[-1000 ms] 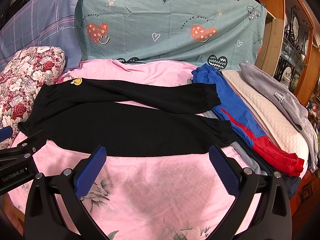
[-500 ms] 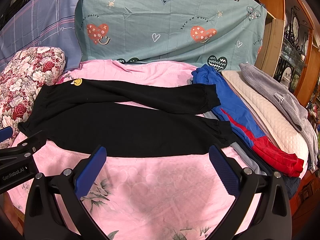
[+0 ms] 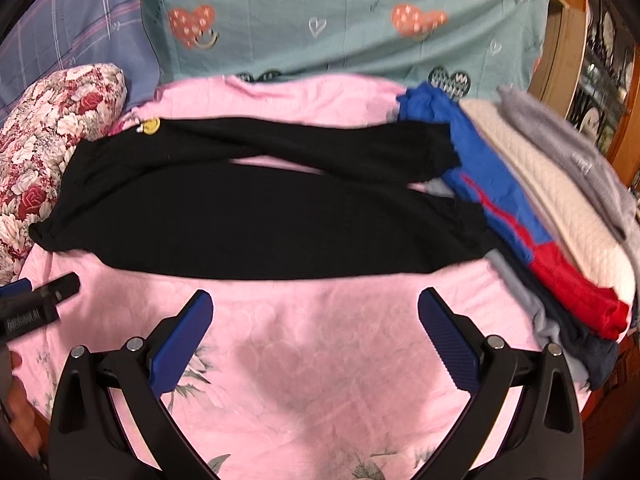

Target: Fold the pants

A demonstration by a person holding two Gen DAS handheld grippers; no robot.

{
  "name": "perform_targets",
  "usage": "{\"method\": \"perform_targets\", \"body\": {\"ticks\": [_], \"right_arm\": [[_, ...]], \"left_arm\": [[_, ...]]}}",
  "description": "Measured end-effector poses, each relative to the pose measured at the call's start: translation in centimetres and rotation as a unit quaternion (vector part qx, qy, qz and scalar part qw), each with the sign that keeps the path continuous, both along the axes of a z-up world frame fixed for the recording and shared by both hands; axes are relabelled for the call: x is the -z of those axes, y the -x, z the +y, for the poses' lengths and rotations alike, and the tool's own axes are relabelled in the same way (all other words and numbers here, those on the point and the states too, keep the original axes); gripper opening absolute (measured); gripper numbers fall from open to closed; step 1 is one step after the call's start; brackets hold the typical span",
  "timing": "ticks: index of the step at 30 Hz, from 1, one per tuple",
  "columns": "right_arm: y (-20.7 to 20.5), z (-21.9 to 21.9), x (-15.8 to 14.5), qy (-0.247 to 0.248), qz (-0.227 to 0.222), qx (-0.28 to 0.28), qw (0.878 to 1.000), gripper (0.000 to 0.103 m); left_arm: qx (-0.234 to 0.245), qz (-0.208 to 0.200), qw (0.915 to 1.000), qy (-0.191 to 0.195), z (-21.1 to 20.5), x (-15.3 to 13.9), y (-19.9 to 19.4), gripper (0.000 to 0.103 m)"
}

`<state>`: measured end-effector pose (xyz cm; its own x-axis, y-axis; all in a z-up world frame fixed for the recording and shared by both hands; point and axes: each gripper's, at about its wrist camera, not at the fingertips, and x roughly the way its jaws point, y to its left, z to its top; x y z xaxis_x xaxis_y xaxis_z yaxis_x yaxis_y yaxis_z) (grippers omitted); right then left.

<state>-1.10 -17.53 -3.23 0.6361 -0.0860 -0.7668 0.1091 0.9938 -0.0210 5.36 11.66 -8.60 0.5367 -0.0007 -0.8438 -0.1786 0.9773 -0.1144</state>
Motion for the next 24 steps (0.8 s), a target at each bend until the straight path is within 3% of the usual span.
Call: {"method": "perform_targets", "body": {"ticks": [4,6,8,12,15,17,18,19,22,24], "right_arm": [[-0.1,0.6,0.3,0.001,-0.001,-0.008,1.0,0.102],[0.0,0.8,0.3,0.004,-0.003,-0.01,1.0,0.102],[0.1,0.6,0.3,0.006,-0.005,-0.007,1.0,0.102],[-0.2,-0.3,0.6,-0.002,-0.001,0.007,1.0,0.102],[-0.5,-0.4,0.8,-0.006,0.003,0.009,1.0,0.102],[-0.5,-0.2,0.8,-0.002,0.003,0.006,1.0,0.102],[-0.6,-0.1,0.8,0.0,0.002,0.004,1.0,0.102],[-0.5,0.0,0.8,0.002,0.002,0.003,1.0,0.102],[-0.6,0.1,0.8,0.004,0.002,0.003,1.0,0.102],[-0.6,-0.3,0.9,0.005,0.004,0.004,1.0,0.102]], "left_arm": [[-0.069,0.015,0.9959,0.057,7.8,1.2,-3.8,0.101],[-0.096,0.034,0.989,0.107,11.6,2.8,-5.2,0.101],[-0.117,0.047,0.9811,0.147,14.0,4.1,-5.7,0.101],[-0.137,0.058,0.9704,0.19,16.2,5.9,-6.2,0.098],[-0.153,0.056,0.9644,0.209,17.6,6.6,-7.1,0.074],[-0.159,0.059,0.9641,0.205,18.3,6.6,-8.2,0.031],[-0.166,0.062,0.9637,0.2,18.6,6.6,-8.4,0.025],[-0.17,0.064,0.963,0.199,18.9,6.6,-8.8,0.012],[-0.168,0.056,0.9643,0.197,19.3,6.5,-9.0,0.008],[-0.161,0.02,0.9718,0.171,18.8,5.3,-7.5,0.008]]}}
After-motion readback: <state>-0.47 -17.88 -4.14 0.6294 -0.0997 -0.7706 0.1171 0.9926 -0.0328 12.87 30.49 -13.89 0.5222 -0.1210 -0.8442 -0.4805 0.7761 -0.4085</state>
